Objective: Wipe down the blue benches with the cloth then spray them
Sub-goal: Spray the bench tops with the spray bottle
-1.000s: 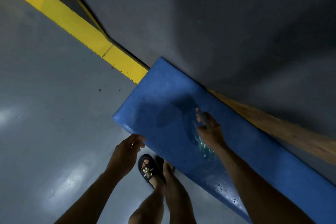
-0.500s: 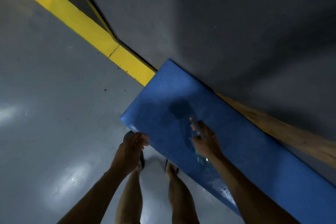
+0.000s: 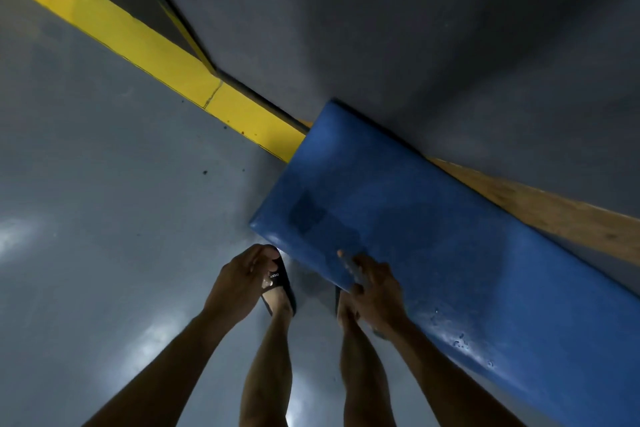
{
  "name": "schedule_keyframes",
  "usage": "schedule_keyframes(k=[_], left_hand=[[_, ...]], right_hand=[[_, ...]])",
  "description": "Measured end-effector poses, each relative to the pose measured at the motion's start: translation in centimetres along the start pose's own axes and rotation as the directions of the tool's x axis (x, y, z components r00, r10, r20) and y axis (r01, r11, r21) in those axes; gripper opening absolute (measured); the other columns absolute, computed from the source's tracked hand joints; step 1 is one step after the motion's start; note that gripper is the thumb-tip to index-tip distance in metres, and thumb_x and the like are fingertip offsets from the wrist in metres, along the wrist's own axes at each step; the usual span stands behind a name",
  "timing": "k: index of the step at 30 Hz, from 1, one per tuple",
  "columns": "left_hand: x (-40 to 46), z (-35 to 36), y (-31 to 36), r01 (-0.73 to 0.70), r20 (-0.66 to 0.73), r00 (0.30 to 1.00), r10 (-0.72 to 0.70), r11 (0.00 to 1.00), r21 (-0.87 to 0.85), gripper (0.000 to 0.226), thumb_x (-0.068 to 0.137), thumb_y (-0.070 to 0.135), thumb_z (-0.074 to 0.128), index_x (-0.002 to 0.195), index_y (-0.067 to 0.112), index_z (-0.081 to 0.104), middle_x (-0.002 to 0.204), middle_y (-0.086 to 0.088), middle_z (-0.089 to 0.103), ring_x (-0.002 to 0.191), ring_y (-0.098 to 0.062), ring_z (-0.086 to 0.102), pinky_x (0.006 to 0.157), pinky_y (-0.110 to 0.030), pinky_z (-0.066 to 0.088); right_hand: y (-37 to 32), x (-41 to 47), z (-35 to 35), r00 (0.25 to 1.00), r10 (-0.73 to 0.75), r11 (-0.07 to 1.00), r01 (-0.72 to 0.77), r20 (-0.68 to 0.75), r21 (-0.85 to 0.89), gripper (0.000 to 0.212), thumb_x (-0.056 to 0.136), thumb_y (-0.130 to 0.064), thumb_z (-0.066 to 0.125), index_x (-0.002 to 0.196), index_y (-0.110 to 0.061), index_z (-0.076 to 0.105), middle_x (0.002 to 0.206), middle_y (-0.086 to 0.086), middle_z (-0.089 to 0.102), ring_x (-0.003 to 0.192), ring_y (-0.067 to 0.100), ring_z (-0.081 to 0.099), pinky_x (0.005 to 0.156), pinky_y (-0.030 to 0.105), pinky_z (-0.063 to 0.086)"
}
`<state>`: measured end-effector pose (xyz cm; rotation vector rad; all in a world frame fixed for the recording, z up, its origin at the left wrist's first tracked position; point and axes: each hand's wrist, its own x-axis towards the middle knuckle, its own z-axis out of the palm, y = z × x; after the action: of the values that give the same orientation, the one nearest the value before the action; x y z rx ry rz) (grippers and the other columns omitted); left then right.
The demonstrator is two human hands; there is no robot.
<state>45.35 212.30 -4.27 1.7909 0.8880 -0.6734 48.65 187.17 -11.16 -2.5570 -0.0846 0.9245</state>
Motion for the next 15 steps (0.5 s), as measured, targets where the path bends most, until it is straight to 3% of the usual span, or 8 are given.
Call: schedule_keyframes(k=[2,4,6,10,15], left_hand=[[0.3,-0.6,-0.3,-0.003,0.005,1.000,0.003,1.000,0.027,0.029,0.101,0.020,0.043,0.088,0.032,0.066,0.087,0.007,0.073,0.080,-0.010,0.067,0.071,-0.032,0.052],[0.7,-1.0,-0.6,-0.010,0.017,1.000,0.009,0.999,0.037,0.030,0.101,0.020,0.042,0.087,0.031,0.065,0.087,0.005,0.073,0.082,-0.014,0.067,0.073,-0.037,0.052],[0.9,-1.3,-0.8,-0.008,0.025,1.000,0.007,1.000,0.027,0.030,0.101,0.020,0.042,0.088,0.033,0.066,0.089,0.006,0.074,0.084,-0.011,0.068,0.071,-0.033,0.051],[1.4,-1.9,-1.1,-0.015,0.030,0.999,0.014,1.000,0.013,0.029,0.102,0.022,0.043,0.093,0.037,0.065,0.093,0.009,0.074,0.082,0.006,0.065,0.068,-0.019,0.045],[1.9,-2.4,-1.5,-0.021,0.036,0.999,0.020,0.999,0.028,0.026,0.101,0.021,0.044,0.095,0.033,0.066,0.092,0.009,0.074,0.080,0.006,0.064,0.068,-0.022,0.046]], right_hand=[[0.1,2.4,-1.0,0.995,0.095,0.985,-0.098,0.028,0.143,0.052,0.074,-0.034,0.050,0.126,-0.038,0.054,0.115,-0.002,0.060,0.095,0.019,0.058,0.084,0.036,0.052],[-0.2,4.9,-2.7,0.993,0.116,0.963,-0.111,-0.006,0.245,0.049,0.074,-0.025,0.060,0.120,-0.042,0.055,0.107,-0.004,0.062,0.088,0.017,0.064,0.072,0.033,0.057],[-0.9,7.2,-4.9,0.991,0.110,0.957,-0.085,-0.074,0.279,0.043,0.077,-0.017,0.063,0.113,-0.040,0.058,0.099,-0.011,0.065,0.079,0.015,0.067,0.062,0.031,0.057],[-2.5,11.2,-8.5,0.967,0.156,0.943,-0.085,-0.202,0.321,0.034,0.081,-0.009,0.060,0.107,-0.032,0.064,0.096,-0.012,0.067,0.079,0.011,0.066,0.059,0.023,0.049],[-3.0,12.3,-8.5,0.940,0.260,0.935,-0.188,-0.221,0.301,0.020,0.080,-0.018,0.062,0.090,-0.035,0.057,0.101,-0.003,0.065,0.078,0.018,0.066,0.065,0.035,0.058]])
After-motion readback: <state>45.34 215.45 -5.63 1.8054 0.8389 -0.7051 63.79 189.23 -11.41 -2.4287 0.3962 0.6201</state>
